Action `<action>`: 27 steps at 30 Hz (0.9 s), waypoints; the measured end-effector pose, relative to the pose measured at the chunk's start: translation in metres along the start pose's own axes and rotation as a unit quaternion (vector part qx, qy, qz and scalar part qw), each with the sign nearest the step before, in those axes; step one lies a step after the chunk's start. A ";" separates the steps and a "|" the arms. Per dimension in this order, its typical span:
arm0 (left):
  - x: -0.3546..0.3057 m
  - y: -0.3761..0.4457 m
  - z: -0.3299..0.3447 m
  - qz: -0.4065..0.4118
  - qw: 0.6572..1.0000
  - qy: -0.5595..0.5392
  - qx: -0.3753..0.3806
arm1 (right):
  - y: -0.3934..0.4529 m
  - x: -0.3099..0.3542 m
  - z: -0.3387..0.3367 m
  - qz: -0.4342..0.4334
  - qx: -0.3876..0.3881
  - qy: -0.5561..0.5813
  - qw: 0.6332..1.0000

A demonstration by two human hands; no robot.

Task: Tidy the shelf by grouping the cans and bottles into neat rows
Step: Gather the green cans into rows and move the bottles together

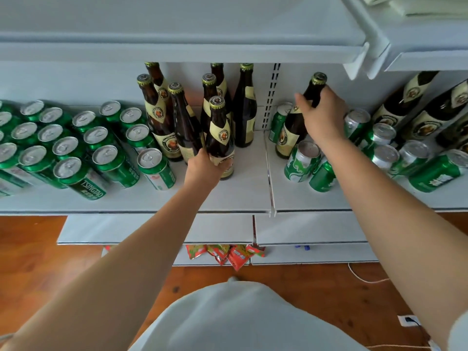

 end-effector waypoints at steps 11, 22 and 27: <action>0.005 -0.003 -0.002 0.019 1.000 -0.005 -0.016 | -0.037 0.062 0.059 -0.079 0.130 0.046 0.987; -0.001 -0.056 0.000 -0.015 0.998 -0.056 0.011 | -0.056 0.064 0.037 0.011 0.125 0.010 0.992; -0.090 -0.102 0.018 0.193 0.966 -0.172 0.005 | -0.054 0.004 -0.054 0.051 -0.064 -0.025 0.996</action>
Point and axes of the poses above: each hand's wrist, its own y-axis towards the middle knuckle, its own z-axis out of the palm, x = y × z, the point moved 2 cm from there along y, towards the middle knuckle, and after that the axes turned 14 degrees about -x, right-handed, at the moved point
